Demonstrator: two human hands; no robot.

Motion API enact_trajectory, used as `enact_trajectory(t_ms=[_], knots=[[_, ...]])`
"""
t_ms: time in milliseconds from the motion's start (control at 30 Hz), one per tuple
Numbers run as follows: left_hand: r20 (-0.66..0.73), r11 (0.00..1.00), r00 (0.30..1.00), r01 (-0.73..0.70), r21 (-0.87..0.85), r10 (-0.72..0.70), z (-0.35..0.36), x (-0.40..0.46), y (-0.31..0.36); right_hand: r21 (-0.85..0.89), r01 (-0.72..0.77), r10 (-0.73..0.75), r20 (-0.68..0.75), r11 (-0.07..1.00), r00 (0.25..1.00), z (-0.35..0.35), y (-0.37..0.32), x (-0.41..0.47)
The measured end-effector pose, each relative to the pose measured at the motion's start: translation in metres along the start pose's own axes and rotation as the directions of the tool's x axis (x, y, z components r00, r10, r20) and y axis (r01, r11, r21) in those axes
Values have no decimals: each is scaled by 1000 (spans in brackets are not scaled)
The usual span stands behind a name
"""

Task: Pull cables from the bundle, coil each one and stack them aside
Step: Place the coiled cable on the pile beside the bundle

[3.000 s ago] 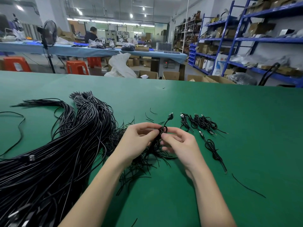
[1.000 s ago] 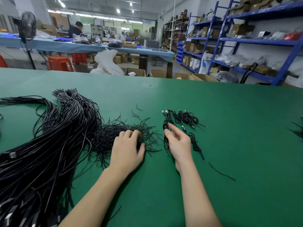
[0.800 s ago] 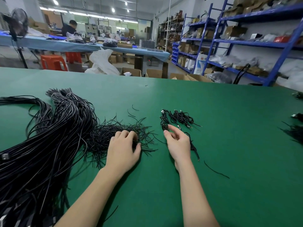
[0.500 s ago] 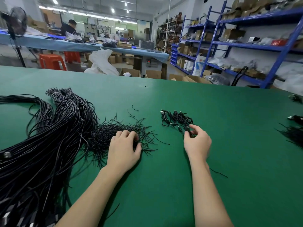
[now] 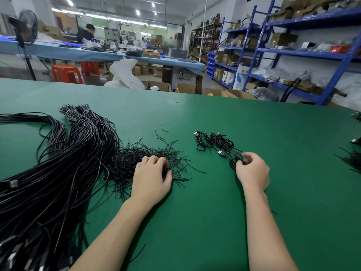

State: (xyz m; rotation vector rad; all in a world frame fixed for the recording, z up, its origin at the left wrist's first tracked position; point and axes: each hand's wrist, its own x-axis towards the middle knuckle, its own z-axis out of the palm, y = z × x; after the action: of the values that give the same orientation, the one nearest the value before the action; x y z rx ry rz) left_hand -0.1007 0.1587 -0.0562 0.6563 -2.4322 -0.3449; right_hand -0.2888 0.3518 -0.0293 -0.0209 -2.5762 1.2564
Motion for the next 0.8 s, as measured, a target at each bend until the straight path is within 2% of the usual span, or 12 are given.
enact_trajectory(t_ms=[100, 233, 533, 633, 800], knots=[[-2, 1000, 1000, 2, 2, -2, 1, 0, 0, -33, -55, 57, 68, 998, 996, -3, 4, 0], [-1, 1000, 1000, 1, 2, -1, 1, 0, 0, -57, -29, 34, 105, 998, 994, -4, 3, -4], [2, 1000, 1000, 1, 8, -1, 0, 0, 0, -71, 19, -13, 83, 997, 996, -6, -4, -12], [5, 1000, 1000, -1, 3, 1, 0, 0, 1, -61, 99, -97, 47, 993, 994, -7, -14, -17], [5, 1000, 1000, -4, 2, 4, 0, 0, 0, 147, 354, -359, 5, 924, 933, 7, -46, -44]])
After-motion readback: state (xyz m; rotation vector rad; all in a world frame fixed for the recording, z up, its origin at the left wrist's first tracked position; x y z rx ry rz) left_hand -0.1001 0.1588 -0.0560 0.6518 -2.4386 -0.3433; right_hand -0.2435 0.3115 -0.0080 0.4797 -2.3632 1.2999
